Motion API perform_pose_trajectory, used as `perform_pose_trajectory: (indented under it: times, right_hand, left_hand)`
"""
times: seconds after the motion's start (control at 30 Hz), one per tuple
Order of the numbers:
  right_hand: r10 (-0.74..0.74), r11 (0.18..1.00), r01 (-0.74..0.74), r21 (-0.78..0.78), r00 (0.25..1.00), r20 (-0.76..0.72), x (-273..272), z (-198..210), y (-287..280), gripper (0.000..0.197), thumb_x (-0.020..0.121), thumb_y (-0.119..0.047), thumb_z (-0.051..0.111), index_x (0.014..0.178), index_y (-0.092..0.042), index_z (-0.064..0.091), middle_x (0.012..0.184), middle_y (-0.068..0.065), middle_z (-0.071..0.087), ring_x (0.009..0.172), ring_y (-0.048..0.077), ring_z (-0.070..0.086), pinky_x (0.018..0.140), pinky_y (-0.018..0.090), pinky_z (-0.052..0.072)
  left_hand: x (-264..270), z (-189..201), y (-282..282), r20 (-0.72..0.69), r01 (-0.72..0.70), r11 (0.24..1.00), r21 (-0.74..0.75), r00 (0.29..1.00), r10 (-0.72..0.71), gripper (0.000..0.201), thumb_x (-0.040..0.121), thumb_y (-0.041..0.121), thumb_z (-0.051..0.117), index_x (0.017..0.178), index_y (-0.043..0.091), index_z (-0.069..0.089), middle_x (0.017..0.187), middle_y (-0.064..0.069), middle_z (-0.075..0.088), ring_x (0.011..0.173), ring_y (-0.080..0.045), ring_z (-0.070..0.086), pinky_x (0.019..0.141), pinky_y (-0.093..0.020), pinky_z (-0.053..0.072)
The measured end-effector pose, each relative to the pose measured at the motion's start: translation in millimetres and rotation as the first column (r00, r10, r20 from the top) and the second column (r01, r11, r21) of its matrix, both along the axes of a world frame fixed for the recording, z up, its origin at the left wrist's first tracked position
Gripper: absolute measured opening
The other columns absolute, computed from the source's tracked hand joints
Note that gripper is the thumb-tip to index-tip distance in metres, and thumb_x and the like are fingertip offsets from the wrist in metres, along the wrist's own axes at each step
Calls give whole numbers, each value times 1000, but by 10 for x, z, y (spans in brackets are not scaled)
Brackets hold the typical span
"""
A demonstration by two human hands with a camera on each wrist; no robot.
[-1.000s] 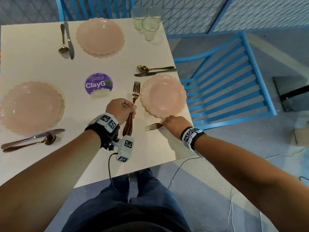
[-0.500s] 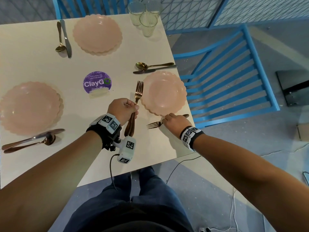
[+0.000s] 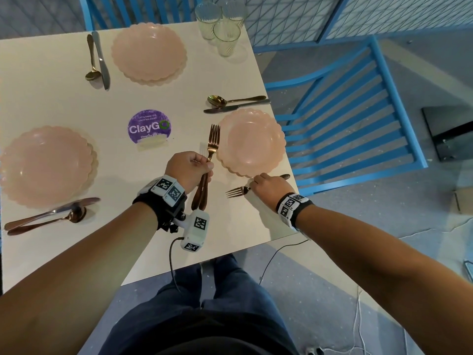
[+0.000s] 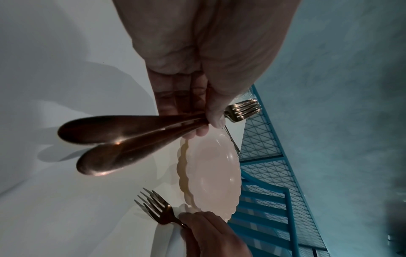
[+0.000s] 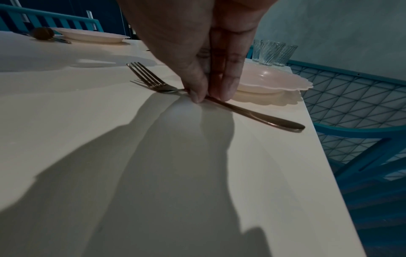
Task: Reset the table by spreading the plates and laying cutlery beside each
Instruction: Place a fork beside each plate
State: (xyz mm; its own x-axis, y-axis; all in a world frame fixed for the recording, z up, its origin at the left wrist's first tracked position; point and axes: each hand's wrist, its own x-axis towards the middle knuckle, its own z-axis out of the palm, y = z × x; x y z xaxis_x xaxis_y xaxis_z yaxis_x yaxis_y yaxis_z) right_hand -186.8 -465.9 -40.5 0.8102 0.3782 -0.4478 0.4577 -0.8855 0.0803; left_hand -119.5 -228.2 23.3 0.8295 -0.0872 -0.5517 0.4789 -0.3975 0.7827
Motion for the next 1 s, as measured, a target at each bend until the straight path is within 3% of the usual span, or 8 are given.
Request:
perform_pose_trajectory:
  times: [0.23,0.37,0.43,0.53,0.67,0.73,0.87,1.0]
  right_hand:
    - [-19,997,19,73,1000,6,-20,44,10,24,90,4,56,112,-4,64,107,14,65,98,31,61,66,42,55]
    - [-130,936,64,345,977,171,-42,229,159,24,72,5,78,91,-9,71,84,8,66,74,28,63,47,37,54]
    - [-235,832,56,552,937,259,18,419,359,20,79,-2,78,95,-12,73,89,5,68,79,26,64,52,35,56]
    - [-237,738,-28,674,924,299,245,707,716,19,87,-9,73,106,-13,72,104,3,70,95,24,65,69,33,58]
    - [-78,771,-144,621,946,316,582,784,1018,29,75,5,75,98,-12,69,89,4,67,83,24,62,65,34,55]
    - [-46,787,-143,600,957,288,691,804,1097,28,76,4,71,97,-13,66,86,4,65,81,25,61,62,36,55]
    - [6,837,-181,516,946,323,820,856,1218,25,77,-3,60,97,-15,67,86,2,64,79,23,63,58,31,53]
    - [45,868,-197,456,945,323,993,938,1354,22,67,-8,66,86,-19,69,76,-1,61,64,17,61,48,27,47]
  left_hand:
    - [-32,-25,18,-7,-21,999,-33,1000,21,9,88,7,72,90,15,68,82,-10,78,74,-26,76,74,-37,61]
    - [-23,6,51,-18,-129,989,-68,992,128,7,86,7,71,91,11,71,73,-4,74,62,-17,69,63,-30,58]
    - [-15,15,78,-31,-160,983,-87,987,158,9,85,4,71,92,9,71,72,-5,71,57,-14,62,54,-25,52]
    - [56,32,131,-21,-133,981,-140,991,132,13,83,-5,70,87,7,67,69,-8,70,52,-17,58,47,-24,43]
    - [217,109,233,57,-65,993,-101,996,71,20,83,-16,61,84,4,62,58,-9,65,41,-8,56,42,-14,40]
    - [266,109,320,88,-58,992,-109,994,68,25,84,-17,54,86,7,59,56,-10,65,43,-12,57,43,-13,40]
    - [337,29,487,133,-114,981,-156,982,135,35,81,-17,51,91,17,54,58,-7,63,50,-25,58,54,-26,46]
    - [492,45,538,216,-101,991,-88,969,118,33,83,-18,45,94,13,52,61,-4,59,47,-18,56,52,-33,49]
